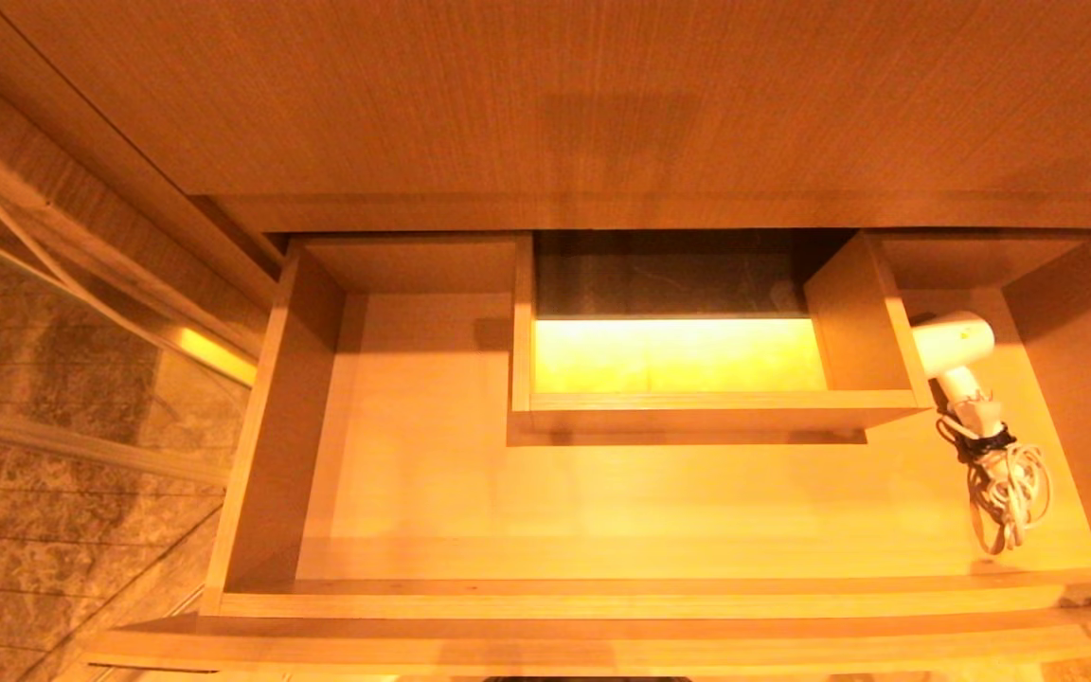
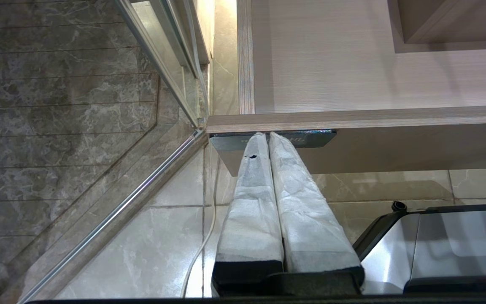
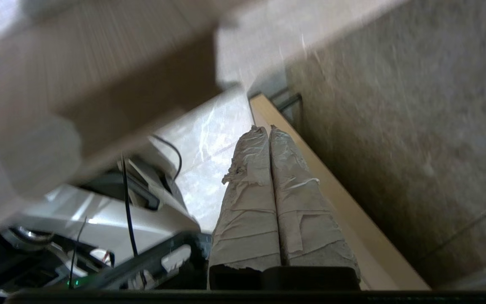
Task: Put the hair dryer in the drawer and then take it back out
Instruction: Close the drawer
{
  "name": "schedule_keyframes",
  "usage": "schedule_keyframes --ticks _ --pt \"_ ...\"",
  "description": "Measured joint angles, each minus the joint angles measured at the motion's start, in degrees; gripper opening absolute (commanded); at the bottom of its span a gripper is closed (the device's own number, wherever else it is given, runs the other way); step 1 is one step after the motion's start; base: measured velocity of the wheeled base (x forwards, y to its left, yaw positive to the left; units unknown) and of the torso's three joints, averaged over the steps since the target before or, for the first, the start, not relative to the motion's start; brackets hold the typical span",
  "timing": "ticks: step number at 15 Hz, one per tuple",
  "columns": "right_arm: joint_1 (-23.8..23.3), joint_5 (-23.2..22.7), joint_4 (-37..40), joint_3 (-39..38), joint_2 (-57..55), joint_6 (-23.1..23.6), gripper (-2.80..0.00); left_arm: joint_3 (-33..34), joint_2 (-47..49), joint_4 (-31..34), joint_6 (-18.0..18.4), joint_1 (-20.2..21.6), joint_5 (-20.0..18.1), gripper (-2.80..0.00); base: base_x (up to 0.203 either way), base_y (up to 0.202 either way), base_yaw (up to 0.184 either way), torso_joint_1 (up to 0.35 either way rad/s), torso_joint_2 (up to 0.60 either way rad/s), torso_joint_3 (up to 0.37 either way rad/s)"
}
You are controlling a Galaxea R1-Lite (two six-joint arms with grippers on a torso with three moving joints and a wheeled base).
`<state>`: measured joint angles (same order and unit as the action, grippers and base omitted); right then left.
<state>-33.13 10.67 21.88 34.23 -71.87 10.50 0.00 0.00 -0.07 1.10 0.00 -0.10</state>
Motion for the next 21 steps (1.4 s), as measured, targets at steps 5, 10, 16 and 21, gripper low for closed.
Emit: schedule_keyframes --ticks 5,10,16,21 --pt "0.4 -0.4 -3.2 0.1 -2.5 0.4 -2.8 0.0 0.0 0.0 0.0 0.0 0.0 -2.8 0.0 0.0 0.0 0.0 0.0 0.0" --pt "2.5 -2.1 -10.0 0.6 -4.1 0.5 -2.8 0.0 0.0 0.0 0.0 0.0 0.0 -2.8 0.0 0.0 0.0 0.0 0.0 0.0" --pt "4.4 -7.6 -25.9 1.8 -4.6 0.4 -2.8 0.0 0.0 0.0 0.0 0.0 0.0 -2.8 0.0 0.0 0.0 0.0 0.0 0.0" --pt "5.0 -10.8 -41.7 1.9 -4.0 0.3 -2.8 0.0 0.0 0.0 0.0 0.0 0.0 -2.8 0.0 0.0 0.0 0.0 0.0 0.0"
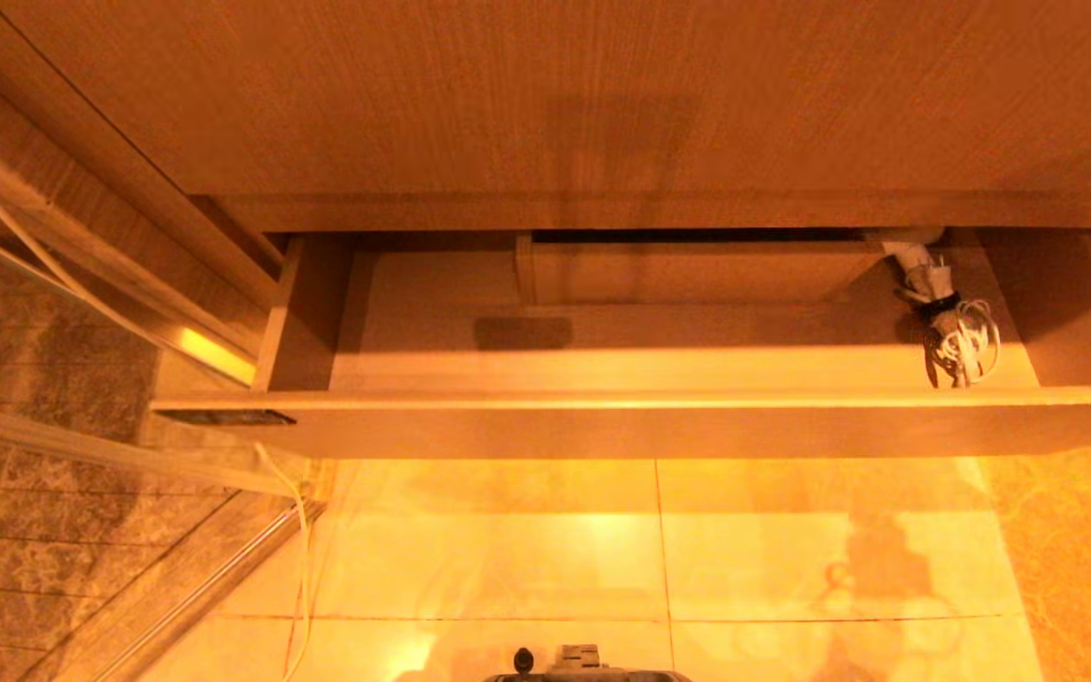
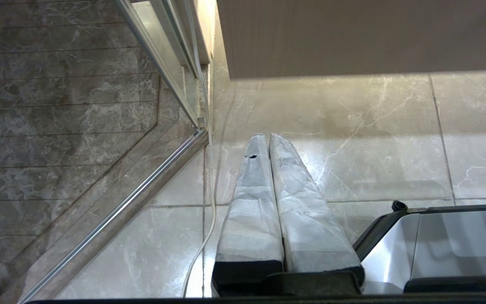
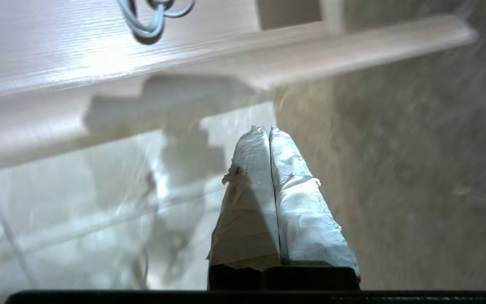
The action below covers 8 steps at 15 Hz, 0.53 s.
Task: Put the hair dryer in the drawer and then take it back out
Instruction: Close the drawer
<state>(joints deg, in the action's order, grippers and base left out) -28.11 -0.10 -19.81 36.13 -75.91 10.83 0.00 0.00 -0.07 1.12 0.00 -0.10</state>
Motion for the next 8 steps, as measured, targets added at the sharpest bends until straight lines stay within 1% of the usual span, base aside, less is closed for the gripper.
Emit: schedule_keyframes --ticks 5,8 --pt "0.0 -0.2 1.2 -1.8 3.0 0.3 -2.8 0.0 0.0 0.0 0.0 0.0 0.0 -2.8 0.0 0.0 0.0 0.0 0.0 0.0" --pt "0.0 0.1 3.8 -2.3 4.1 0.4 -2.8 0.0 0.0 0.0 -0.1 0.0 0.0 -2.8 0.0 0.0 0.0 0.0 0.0 0.0"
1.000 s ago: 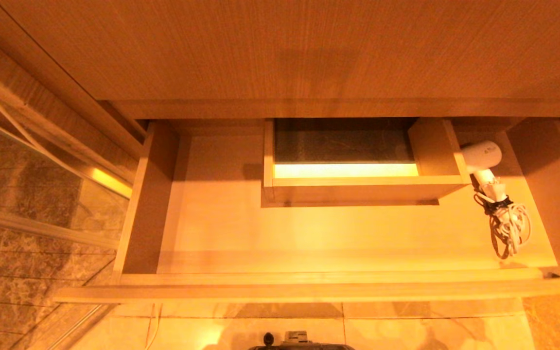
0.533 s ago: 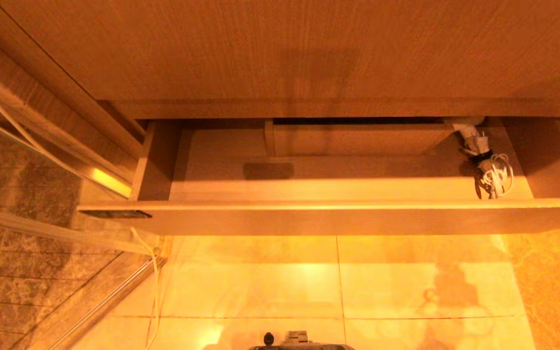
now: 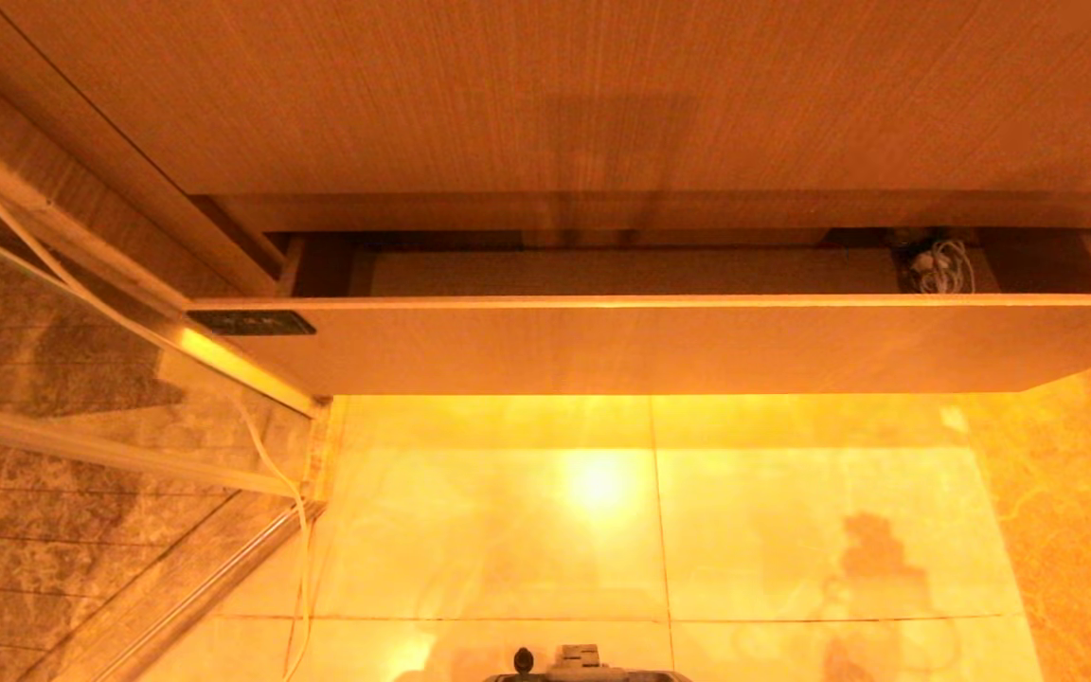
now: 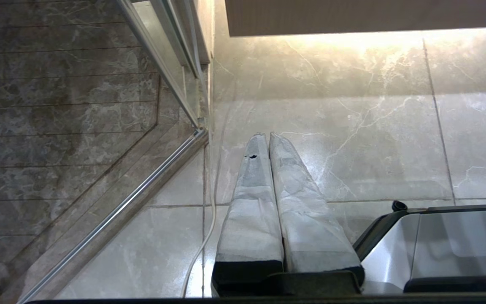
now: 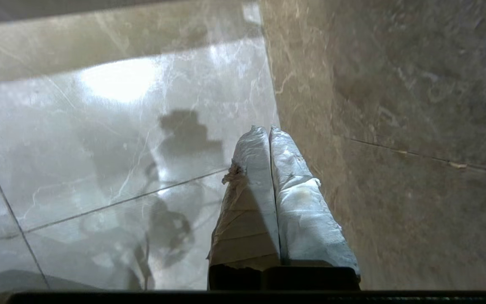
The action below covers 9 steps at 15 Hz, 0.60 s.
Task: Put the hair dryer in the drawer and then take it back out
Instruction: Close the drawer
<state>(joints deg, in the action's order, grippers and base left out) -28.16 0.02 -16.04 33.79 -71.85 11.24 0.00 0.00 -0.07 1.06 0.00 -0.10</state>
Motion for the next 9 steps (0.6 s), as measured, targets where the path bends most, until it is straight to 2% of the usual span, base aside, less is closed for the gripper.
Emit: schedule_keyframes --ticks 4,9 --pt "0.0 0.0 -2.5 0.8 -2.4 0.1 -2.8 0.0 0.0 0.0 0.0 0.0 0.0 -2.8 0.0 0.0 0.0 0.0 0.0 0.0" --pt "0.1 -0.2 -13.7 3.4 -10.0 1.2 -2.8 0.0 0.0 0.0 0.0 0.0 0.0 -2.8 0.0 0.0 0.0 0.0 0.0 0.0"
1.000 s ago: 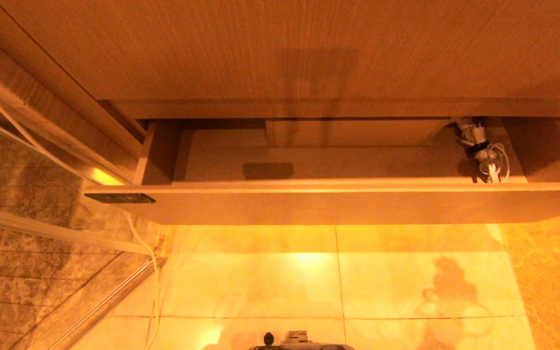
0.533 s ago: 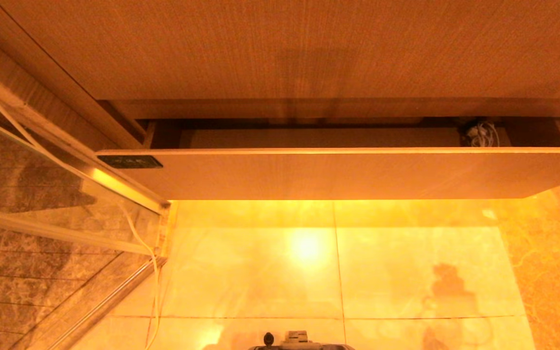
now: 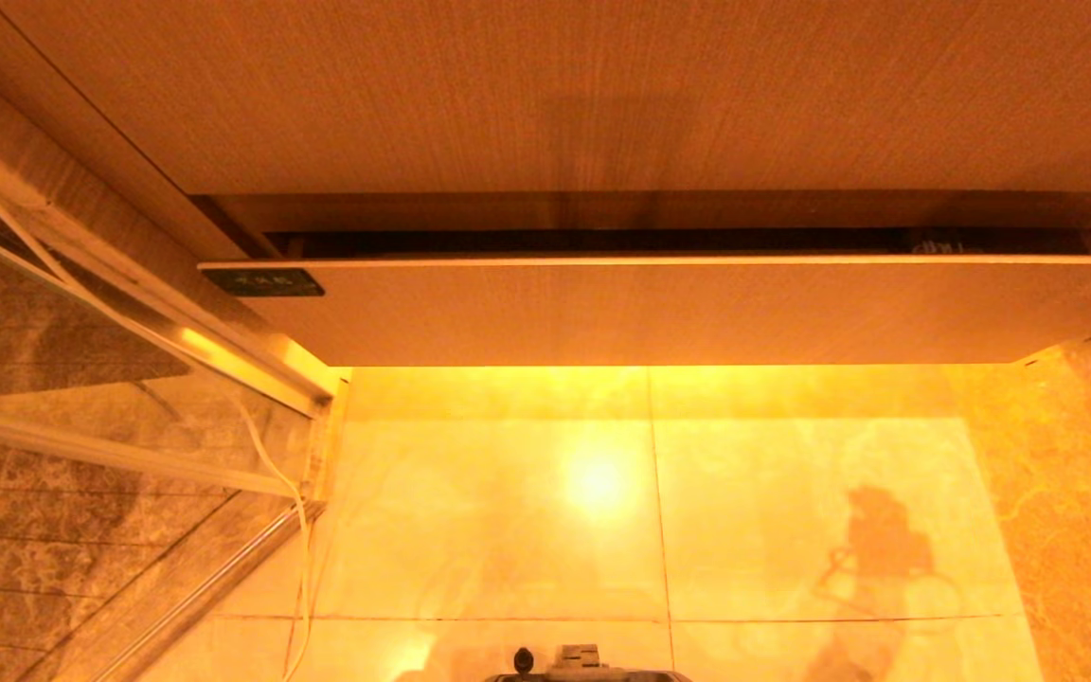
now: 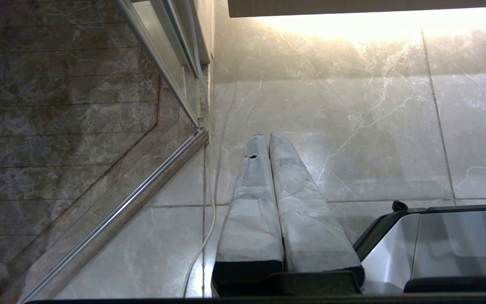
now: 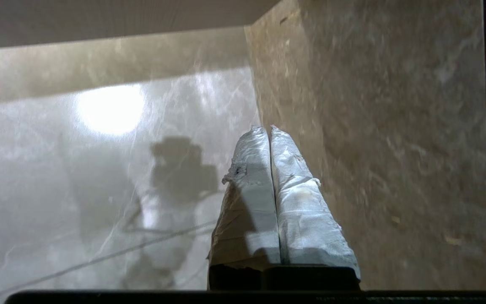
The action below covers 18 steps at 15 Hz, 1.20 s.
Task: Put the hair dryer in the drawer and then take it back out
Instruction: Close the drawer
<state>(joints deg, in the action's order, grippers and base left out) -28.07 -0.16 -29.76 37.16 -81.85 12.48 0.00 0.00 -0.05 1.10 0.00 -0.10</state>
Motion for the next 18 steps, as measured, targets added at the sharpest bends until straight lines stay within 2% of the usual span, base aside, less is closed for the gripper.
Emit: schedule_keyframes --ticks 7,13,18 --pt "-0.1 0.0 -11.9 5.3 -10.7 0.7 -2.8 0.0 0.0 0.0 0.0 0.0 0.0 -2.8 0.0 0.0 0.0 0.0 0.0 0.0" --pt "0.0 -0.1 -17.5 8.3 -15.4 0.6 -2.8 0.0 0.0 0.0 0.0 0.0 0.0 -2.8 0.0 0.0 0.0 0.0 0.0 0.0" --pt "0.1 -2.9 -19.9 8.5 -16.5 0.2 -2.8 0.0 0.0 0.0 0.0 0.0 0.0 -2.8 0.0 0.0 0.0 0.0 0.0 0.0"
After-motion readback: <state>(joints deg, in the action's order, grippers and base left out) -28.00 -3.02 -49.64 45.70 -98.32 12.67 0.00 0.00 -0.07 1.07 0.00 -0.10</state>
